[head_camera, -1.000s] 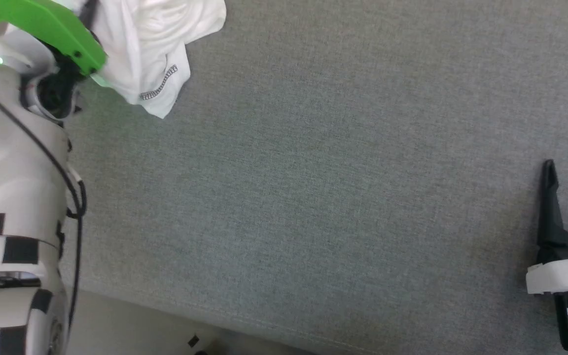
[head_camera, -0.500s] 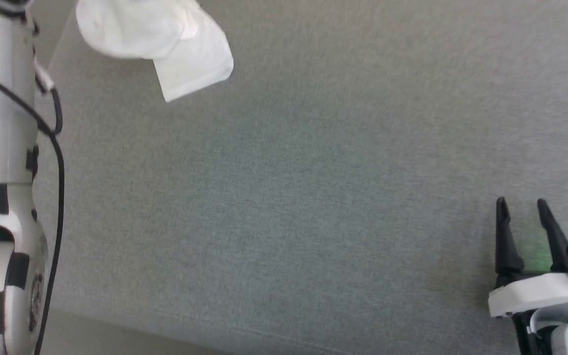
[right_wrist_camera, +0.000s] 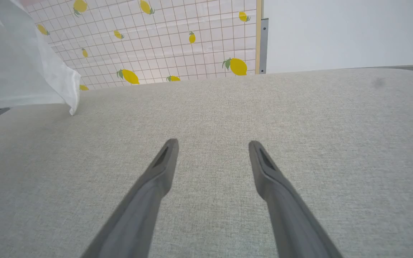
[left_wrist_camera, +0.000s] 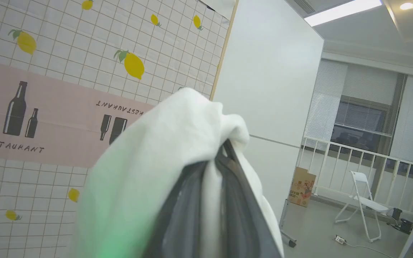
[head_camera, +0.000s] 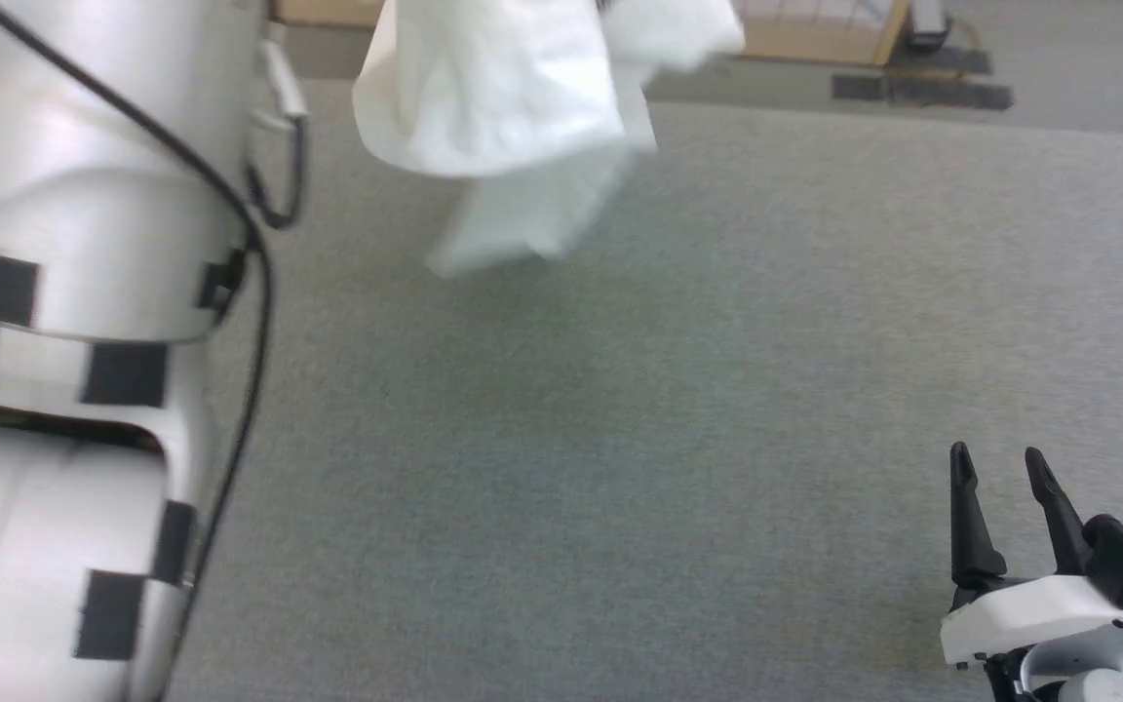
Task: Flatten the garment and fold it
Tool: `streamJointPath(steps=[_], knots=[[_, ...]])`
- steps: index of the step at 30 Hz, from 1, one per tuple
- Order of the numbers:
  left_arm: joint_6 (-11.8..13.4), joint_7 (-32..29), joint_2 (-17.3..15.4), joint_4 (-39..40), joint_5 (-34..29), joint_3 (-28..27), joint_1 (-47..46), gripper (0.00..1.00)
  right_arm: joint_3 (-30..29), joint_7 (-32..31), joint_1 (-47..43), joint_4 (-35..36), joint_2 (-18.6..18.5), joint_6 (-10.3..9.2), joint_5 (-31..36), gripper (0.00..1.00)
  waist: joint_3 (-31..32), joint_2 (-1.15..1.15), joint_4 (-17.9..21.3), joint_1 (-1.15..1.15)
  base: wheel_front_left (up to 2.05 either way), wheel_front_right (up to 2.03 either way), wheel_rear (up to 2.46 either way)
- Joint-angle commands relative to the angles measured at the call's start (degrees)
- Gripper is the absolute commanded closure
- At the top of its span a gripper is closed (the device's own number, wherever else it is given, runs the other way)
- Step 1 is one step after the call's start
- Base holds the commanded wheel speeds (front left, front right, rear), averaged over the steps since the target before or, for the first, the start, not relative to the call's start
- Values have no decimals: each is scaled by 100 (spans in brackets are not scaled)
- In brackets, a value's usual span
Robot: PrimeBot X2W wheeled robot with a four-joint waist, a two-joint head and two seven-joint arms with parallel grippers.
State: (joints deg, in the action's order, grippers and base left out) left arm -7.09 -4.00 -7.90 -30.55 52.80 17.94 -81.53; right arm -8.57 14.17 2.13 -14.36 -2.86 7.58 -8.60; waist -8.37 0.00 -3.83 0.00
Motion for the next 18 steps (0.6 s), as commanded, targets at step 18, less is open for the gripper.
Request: streamJointPath(steps=[18], knots=[[-39,28,427,-557,-55,2586,3394,100,-57,77,-143,-23,-1,-9,52,0,266,0,475,0,0,0,0]])
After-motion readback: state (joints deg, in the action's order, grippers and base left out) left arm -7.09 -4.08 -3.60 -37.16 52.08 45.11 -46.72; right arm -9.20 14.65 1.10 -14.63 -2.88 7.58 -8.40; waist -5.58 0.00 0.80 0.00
